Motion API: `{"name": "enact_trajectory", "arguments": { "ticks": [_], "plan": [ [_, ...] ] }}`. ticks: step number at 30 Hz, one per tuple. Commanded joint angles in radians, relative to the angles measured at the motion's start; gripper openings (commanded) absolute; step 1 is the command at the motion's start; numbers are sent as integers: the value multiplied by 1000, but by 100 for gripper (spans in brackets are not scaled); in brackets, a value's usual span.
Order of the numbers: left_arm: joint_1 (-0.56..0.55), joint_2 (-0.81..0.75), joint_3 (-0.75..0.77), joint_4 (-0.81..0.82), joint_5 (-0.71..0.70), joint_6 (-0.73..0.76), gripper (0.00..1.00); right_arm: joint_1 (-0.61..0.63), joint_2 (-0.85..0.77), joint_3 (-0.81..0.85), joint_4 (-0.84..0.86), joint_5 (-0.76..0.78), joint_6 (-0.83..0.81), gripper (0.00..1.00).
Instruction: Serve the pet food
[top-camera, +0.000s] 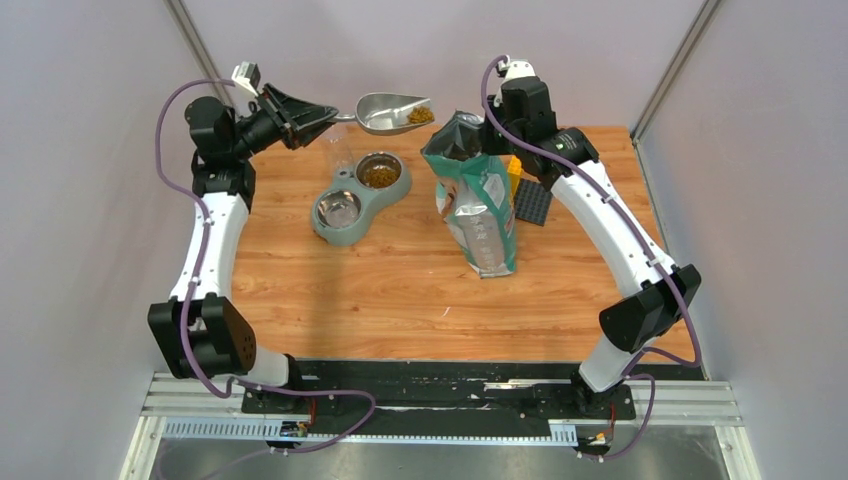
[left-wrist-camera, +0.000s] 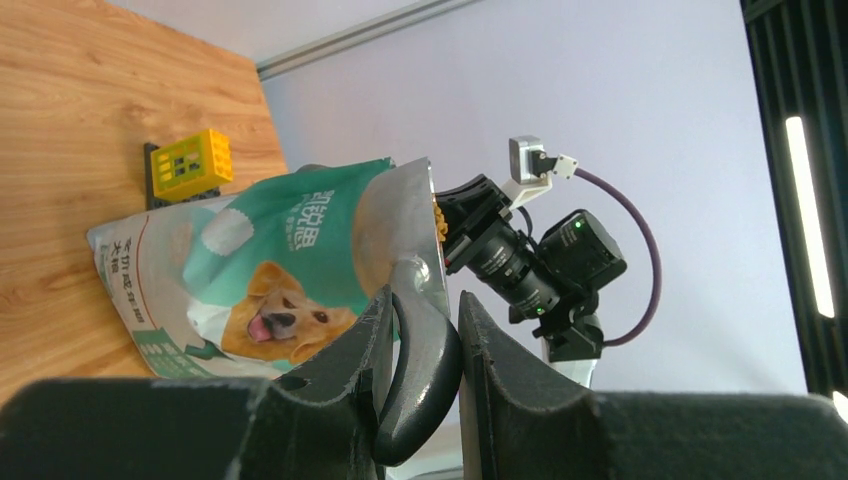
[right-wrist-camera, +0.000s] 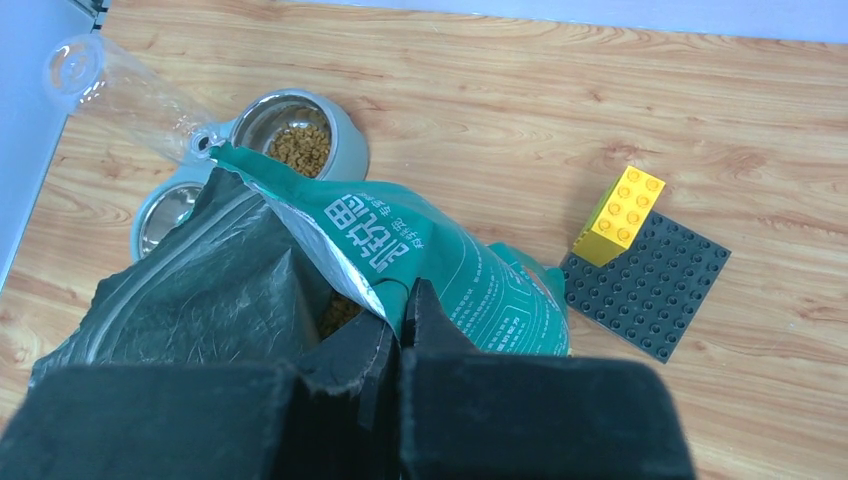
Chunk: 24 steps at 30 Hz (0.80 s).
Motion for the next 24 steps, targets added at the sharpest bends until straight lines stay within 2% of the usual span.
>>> {"name": "enact_trajectory", "arguments": {
  "ticks": [1,7,15,18,21,24],
  "plan": [
    [47,-70,-20,132,33,-72,0,-22,-54,43,99,41,-2,0],
    [142,-141,-100,139,27,-51,0,-31,-50,46,99,48,13,0],
    [283,-246,-304,139,22,2,0,-37,-44,62,79,53,23,0],
    [338,-279,-354,67,17,99,0,-39,-46,60,73,61,32,0],
    [363,-306,-399,-83,0,225,0,-41,-48,50,67,62,36,0],
    [379,-326,-471,-122,-35,303,0,-44,-48,52,59,64,36,0]
  ]
}}
